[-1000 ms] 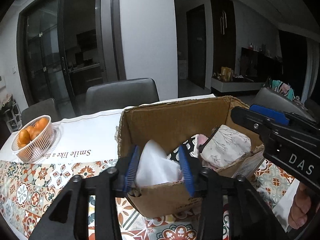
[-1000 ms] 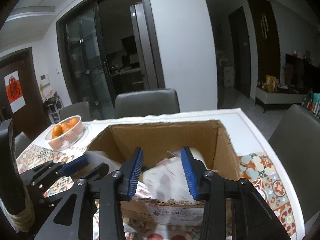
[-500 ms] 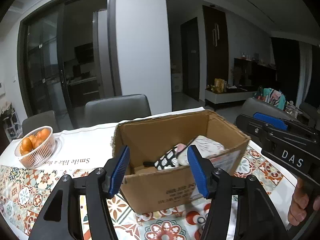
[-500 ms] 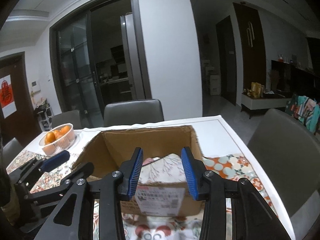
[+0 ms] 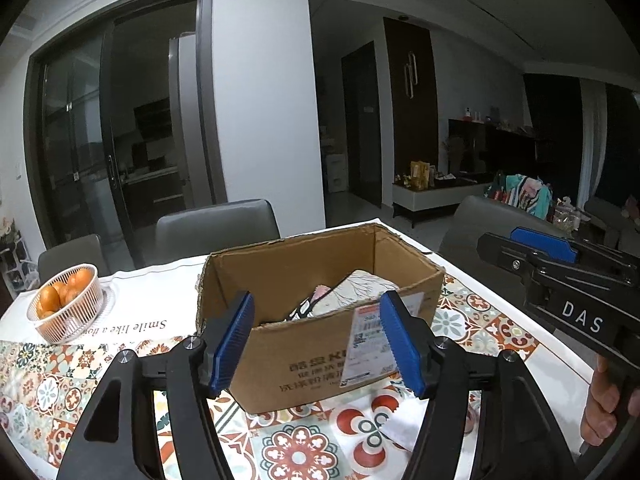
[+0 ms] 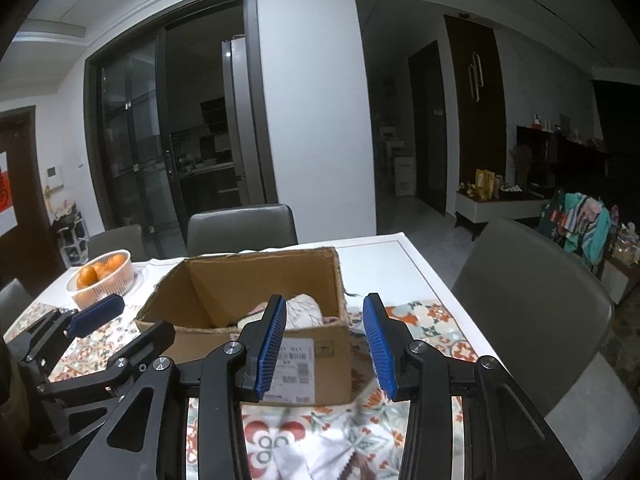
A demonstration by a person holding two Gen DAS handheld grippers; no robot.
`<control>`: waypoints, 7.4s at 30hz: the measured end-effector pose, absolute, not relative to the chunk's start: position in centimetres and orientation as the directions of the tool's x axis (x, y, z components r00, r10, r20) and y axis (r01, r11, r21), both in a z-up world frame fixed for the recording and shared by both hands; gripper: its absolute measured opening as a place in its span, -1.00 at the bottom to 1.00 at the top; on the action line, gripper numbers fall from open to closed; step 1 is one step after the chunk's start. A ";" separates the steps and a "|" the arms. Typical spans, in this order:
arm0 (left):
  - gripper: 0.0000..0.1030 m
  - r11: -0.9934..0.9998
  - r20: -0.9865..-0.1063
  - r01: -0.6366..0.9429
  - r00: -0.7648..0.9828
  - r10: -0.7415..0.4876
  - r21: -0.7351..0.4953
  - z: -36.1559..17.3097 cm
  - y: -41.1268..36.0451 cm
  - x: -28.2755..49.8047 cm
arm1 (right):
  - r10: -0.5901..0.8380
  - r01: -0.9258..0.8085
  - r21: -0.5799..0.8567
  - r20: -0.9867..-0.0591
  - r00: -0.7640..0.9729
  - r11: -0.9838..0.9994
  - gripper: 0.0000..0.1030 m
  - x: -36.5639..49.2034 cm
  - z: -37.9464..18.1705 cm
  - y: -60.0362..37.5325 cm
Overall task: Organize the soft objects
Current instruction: 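Withdraw both grippers toward the lace-edged cloth and pink hair tie, then close left gripper on lace-edged white cloth while right gripper grasps pink hair tie, then lift the lace cloth and hair tie and carry them over the box, then open both grippers to drop lace cloth and hair tie into the box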
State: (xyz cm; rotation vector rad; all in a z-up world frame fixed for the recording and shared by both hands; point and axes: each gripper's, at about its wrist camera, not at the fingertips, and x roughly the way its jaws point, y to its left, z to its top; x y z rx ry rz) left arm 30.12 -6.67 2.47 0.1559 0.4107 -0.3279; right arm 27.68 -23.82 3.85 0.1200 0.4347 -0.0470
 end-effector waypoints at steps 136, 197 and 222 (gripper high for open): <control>-0.80 0.869 -0.636 0.482 0.636 -0.436 -0.114 -5.3 -7.2 27.8 | 0.169 -0.009 0.230 -0.688 0.706 0.973 -0.77 23.9 -5.4 -23.1; -0.80 0.939 -0.339 0.343 0.883 -0.324 -0.006 5.9 -0.7 32.9 | 0.211 -0.159 0.161 -0.393 0.895 0.974 -0.77 30.7 6.5 -17.6; -0.79 0.946 -0.526 0.324 0.800 -0.287 -0.022 0.1 -2.4 41.3 | 0.258 -0.173 0.202 -0.545 0.798 0.964 -0.77 40.4 1.5 -17.0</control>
